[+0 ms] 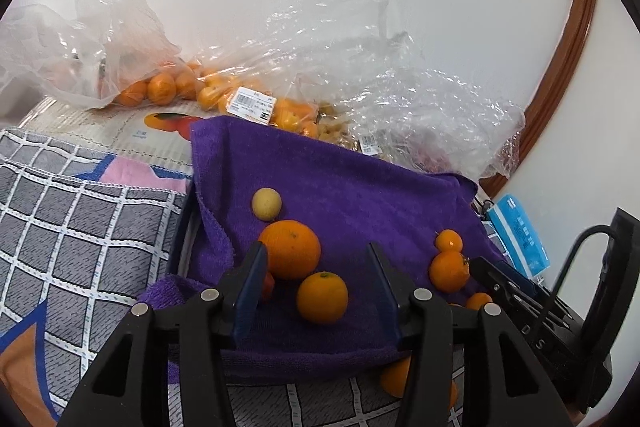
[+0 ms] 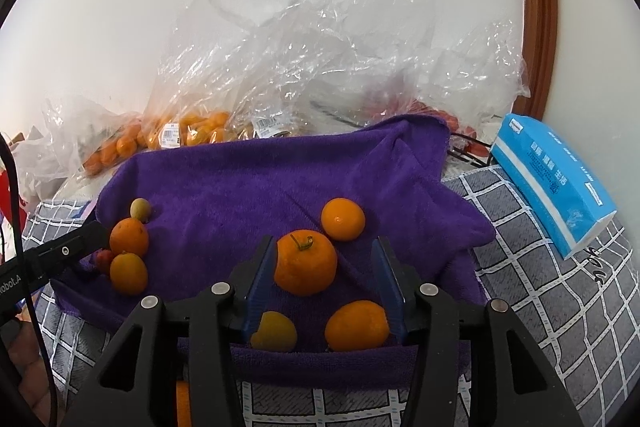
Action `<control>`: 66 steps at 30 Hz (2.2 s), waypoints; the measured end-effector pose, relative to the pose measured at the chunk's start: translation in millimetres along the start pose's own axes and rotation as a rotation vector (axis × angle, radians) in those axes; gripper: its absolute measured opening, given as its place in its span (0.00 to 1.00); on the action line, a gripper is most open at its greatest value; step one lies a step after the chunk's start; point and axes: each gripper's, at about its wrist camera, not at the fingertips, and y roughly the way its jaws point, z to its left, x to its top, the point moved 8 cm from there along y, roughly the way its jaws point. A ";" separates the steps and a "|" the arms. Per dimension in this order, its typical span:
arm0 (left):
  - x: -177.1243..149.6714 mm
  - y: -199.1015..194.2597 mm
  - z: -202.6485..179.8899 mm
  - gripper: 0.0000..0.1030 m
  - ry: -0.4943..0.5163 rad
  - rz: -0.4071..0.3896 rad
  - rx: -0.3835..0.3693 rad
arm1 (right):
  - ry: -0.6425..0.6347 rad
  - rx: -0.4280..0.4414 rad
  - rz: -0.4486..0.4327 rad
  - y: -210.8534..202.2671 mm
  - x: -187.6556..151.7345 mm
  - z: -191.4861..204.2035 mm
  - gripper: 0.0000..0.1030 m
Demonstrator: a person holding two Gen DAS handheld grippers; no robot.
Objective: Organize fruits
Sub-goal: 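Withdraw both open grippers back toward the loose tangerines, then close the right gripper on a large tangerine and lift it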
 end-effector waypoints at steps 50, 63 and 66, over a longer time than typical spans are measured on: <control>-67.6 -66.8 72.7 0.48 0.021 0.143 0.124 | -0.062 0.102 0.117 -61.7 -71.2 58.1 0.47; -76.2 -64.3 70.6 0.59 0.032 0.145 0.107 | -0.133 0.088 0.223 -29.8 -90.8 78.1 0.39; -75.5 -64.5 71.3 0.60 0.028 0.143 0.105 | -0.123 0.100 0.198 -38.4 -90.4 72.3 0.39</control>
